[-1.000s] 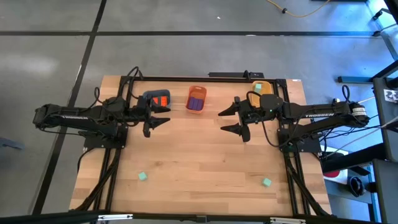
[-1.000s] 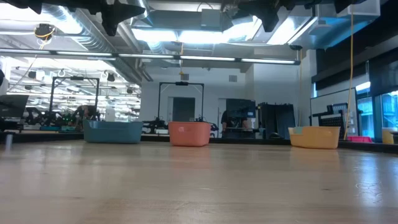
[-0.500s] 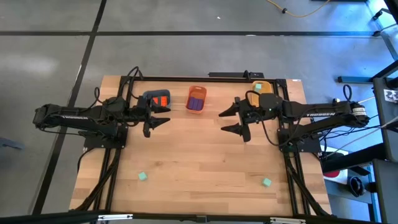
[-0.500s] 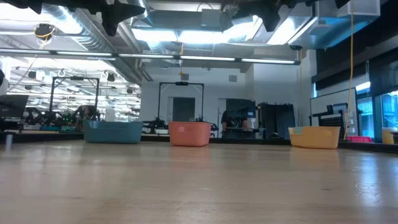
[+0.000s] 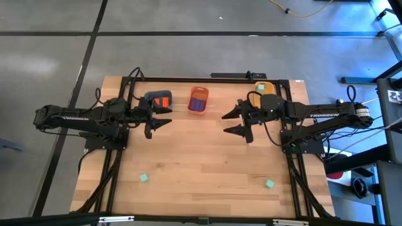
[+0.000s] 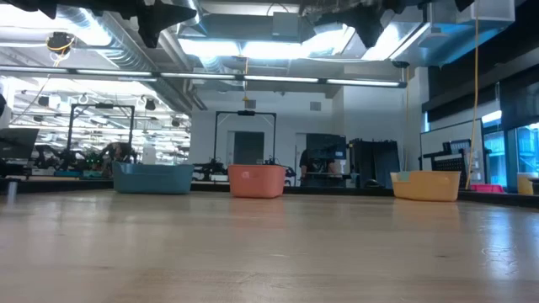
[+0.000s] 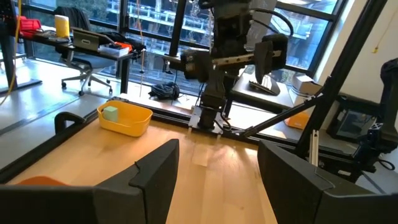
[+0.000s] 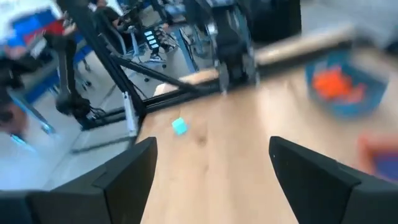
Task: Sort & place blocks by color
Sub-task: Put the right blue block into the yellow bin
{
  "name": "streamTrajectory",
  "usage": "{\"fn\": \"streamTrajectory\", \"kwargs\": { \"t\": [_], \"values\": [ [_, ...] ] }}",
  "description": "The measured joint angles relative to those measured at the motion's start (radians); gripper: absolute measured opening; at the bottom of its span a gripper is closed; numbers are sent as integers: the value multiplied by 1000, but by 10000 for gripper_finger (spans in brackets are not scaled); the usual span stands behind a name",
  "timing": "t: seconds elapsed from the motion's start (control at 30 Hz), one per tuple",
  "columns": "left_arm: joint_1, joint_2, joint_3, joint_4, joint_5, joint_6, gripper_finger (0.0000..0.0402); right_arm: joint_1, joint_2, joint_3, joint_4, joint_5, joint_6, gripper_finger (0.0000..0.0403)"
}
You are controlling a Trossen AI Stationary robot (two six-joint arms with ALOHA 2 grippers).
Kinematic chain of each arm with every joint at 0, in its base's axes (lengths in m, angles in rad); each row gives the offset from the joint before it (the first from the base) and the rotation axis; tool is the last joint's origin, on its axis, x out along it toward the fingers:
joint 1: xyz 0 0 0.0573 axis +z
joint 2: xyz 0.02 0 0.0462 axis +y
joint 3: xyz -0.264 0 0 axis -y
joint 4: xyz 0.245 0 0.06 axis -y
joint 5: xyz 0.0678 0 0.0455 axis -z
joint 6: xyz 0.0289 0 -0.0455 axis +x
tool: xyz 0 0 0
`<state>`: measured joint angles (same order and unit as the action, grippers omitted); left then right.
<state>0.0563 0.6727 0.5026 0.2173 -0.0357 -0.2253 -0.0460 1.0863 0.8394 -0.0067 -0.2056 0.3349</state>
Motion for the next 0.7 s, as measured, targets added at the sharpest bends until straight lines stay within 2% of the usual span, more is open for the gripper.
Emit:
{"fn": "streamTrajectory", "kwargs": {
  "t": [0.07,0.2,0.27,0.37,0.5,0.7],
  "values": [
    [0,0,0,0,0,0,211,0,0,0,-69,-39,145,312],
    [0,0,0,0,-4,-1,211,40,0,0,-307,-198,361,312],
    [0,0,0,0,-4,-1,211,98,0,0,-444,-253,431,312],
    [0,0,0,0,-4,-1,211,223,-1,0,-638,-266,553,312],
    [0,0,0,1,-4,-2,211,440,-1,0,-829,-212,791,312],
    [0,0,0,2,-4,-4,211,742,30,0,-873,43,1185,312]
  ]
}}
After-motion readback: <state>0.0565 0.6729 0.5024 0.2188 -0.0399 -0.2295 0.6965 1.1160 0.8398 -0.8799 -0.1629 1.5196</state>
